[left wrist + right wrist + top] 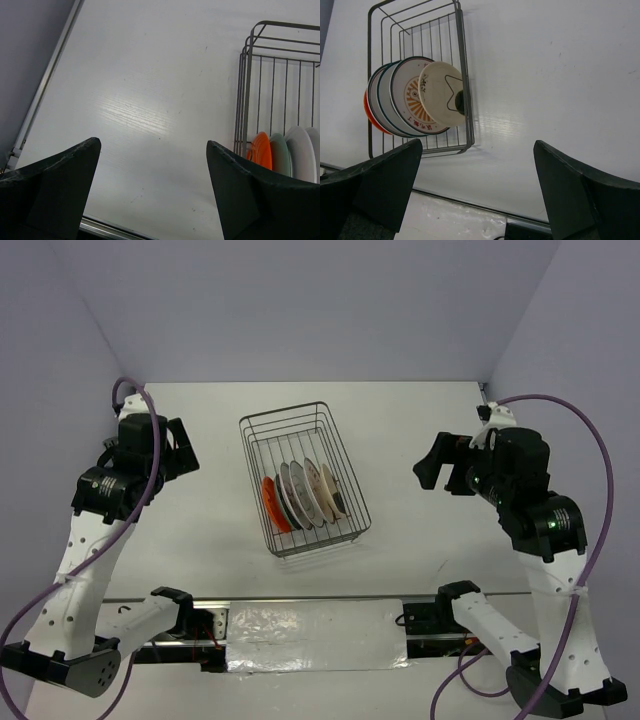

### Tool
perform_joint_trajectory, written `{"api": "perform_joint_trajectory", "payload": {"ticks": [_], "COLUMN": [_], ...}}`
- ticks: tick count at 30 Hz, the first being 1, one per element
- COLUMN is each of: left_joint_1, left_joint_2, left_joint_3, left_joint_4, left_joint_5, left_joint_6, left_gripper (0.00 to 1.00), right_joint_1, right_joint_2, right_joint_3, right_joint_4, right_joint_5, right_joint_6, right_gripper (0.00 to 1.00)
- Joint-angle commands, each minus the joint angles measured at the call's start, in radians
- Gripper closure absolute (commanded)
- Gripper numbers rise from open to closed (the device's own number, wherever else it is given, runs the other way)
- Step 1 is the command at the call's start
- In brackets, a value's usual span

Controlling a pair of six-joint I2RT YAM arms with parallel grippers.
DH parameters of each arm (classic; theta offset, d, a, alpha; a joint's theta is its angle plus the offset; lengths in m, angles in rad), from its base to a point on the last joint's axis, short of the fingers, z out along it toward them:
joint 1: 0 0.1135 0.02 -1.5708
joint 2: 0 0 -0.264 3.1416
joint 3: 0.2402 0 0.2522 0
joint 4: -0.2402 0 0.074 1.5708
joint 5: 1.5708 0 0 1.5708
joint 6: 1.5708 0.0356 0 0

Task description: Unload the plates from the dish rack

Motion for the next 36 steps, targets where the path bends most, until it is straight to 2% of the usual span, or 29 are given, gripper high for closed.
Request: {"api": "perform_joint_trajectory", "payload": {"ticks": [1, 6, 8, 9, 10, 11, 14, 15, 16, 17, 18, 20, 22, 28, 31, 36], "left_joint_1": [-0.004, -0.004, -0.004, -0.004, -0.004, -0.004, -0.003, -0.003, -0.003, -0.003, -0.003, -0.003, -0.003, -0.003, -0.003, -0.003], "left_joint_2": [-0.011, -0.008, -0.008, -0.008, -0.009, -0.009, -0.006, -0.004, -0.006, -0.008, -0.009, -0.014, -0.017, -0.035, -0.032, -0.026], "left_joint_3": [0.009, -0.002, -0.016, -0.019, -0.023, -0.026, -0.008, -0.005, 0.000, -0.003, -0.006, -0.014, -0.023, -0.072, -0.086, -0.094], "left_joint_4": [-0.003, -0.020, -0.026, -0.034, -0.037, -0.041, -0.057, -0.066, -0.069, -0.070, -0.075, -0.083, -0.096, -0.101, -0.104, -0.101], "left_joint_5": [-0.025, -0.004, 0.001, 0.001, 0.001, 0.006, 0.012, 0.012, 0.016, 0.021, 0.024, 0.039, 0.044, 0.065, 0.065, 0.055], "left_joint_6": [-0.006, -0.040, -0.047, -0.053, -0.055, -0.053, -0.049, -0.047, -0.046, -0.040, -0.038, -0.031, -0.027, -0.011, -0.004, 0.011], "left_gripper": [0.00, 0.00, 0.00, 0.00, 0.01, 0.00, 0.00, 0.01, 0.01, 0.00, 0.00, 0.01, 0.00, 0.00, 0.00, 0.01], "right_joint_1": [-0.006, 0.019, 0.130, 0.196, 0.270, 0.392, 0.540, 0.574, 0.600, 0.637, 0.651, 0.684, 0.692, 0.692, 0.692, 0.691], "right_joint_2": [-0.012, -0.015, 0.047, 0.137, 0.190, 0.313, 0.513, 0.625, 0.676, 0.722, 0.765, 0.865, 0.919, 0.963, 0.951, 0.971], "right_joint_3": [0.001, -0.078, -0.035, -0.007, 0.066, 0.115, 0.330, 0.371, 0.439, 0.471, 0.497, 0.566, 0.605, 0.561, 0.469, 0.419], "right_joint_4": [0.082, 0.274, 0.305, 0.302, 0.285, 0.264, 0.135, 0.098, 0.083, 0.072, 0.064, 0.053, 0.023, 0.011, 0.056, 0.067], "right_joint_5": [-0.035, -0.213, -0.209, -0.171, -0.061, -0.008, 0.182, 0.234, 0.317, 0.330, 0.330, 0.356, 0.406, 0.440, 0.414, 0.376], "right_joint_6": [-0.003, 0.040, 0.085, 0.092, 0.086, 0.085, 0.102, 0.102, 0.091, 0.085, 0.077, 0.074, 0.086, 0.088, 0.094, 0.123], "right_gripper": [0.00, 0.00, 0.00, 0.00, 0.00, 0.01, 0.07, 0.17, 0.23, 0.29, 0.40, 0.51, 0.52, 0.51, 0.52, 0.53]}}
